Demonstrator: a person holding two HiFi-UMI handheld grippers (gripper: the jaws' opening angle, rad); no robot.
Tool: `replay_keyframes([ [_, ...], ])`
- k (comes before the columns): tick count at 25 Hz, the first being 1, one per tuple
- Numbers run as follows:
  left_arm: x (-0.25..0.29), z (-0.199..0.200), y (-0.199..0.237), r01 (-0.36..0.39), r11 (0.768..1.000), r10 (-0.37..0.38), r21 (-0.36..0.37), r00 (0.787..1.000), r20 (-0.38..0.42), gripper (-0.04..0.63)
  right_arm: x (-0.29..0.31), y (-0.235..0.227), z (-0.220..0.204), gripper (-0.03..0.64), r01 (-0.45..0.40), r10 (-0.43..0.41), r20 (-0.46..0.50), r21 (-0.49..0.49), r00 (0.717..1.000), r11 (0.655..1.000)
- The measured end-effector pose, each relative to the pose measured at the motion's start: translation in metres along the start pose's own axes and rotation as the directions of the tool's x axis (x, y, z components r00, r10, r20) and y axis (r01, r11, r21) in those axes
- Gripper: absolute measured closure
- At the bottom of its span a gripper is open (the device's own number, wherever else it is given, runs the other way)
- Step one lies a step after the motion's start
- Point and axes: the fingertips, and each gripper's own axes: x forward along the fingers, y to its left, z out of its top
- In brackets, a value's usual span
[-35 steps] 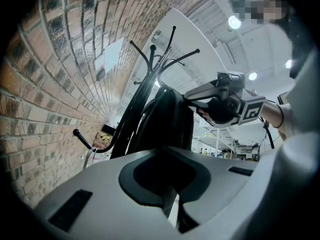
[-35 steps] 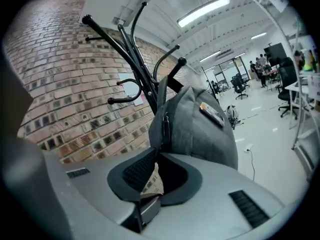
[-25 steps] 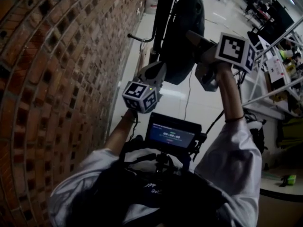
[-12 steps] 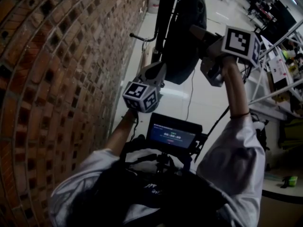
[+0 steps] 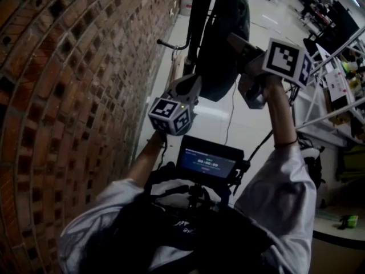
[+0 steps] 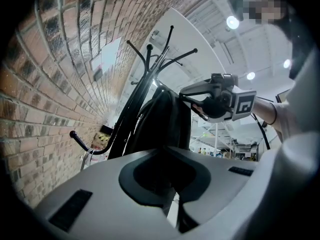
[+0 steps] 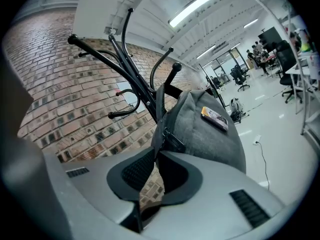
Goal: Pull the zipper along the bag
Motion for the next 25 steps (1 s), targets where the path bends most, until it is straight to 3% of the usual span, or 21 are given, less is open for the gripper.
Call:
replay_keyframes([
  [5, -0.004, 0.002, 0.000, -0.023, 1.000, 0.023, 0.010, 1.000, 0.004, 0.588, -0.009, -0.004, -0.003, 0.577, 0.019, -0.017, 0.027, -0.067, 0.999, 0.998],
  [11, -0.010, 0.003, -0.005, -0.064, 0.998, 0.063, 0.020, 0.998, 0.014, 0.588, -0.028, -0.017, -0.037, 0.578, 0.019, -0.017, 0.022, -0.099, 1.000, 0.995],
  [16, -0.013, 0.002, -0.021, -0.098, 0.995, 0.097, 0.023, 0.995, 0.029, 0.588, -0.065, -0.047, -0.061, 0.607, -0.002, 0.011, 0.084, -0.106, 0.996, 0.994],
  [22, -0.021, -0.008, -0.055, -0.178, 0.984, 0.177, 0.027, 0.984, 0.037, 0.588, -0.116, -0.106, -0.117, 0.620, 0.075, -0.065, 0.067, -0.172, 0.996, 0.982],
  [25, -0.032, -0.012, -0.071, -0.242, 0.969, 0.240, 0.044, 0.970, 0.046, 0.588, -0.129, -0.119, -0.142, 0.620, 0.009, -0.003, 0.035, -0.160, 0.999, 0.987],
])
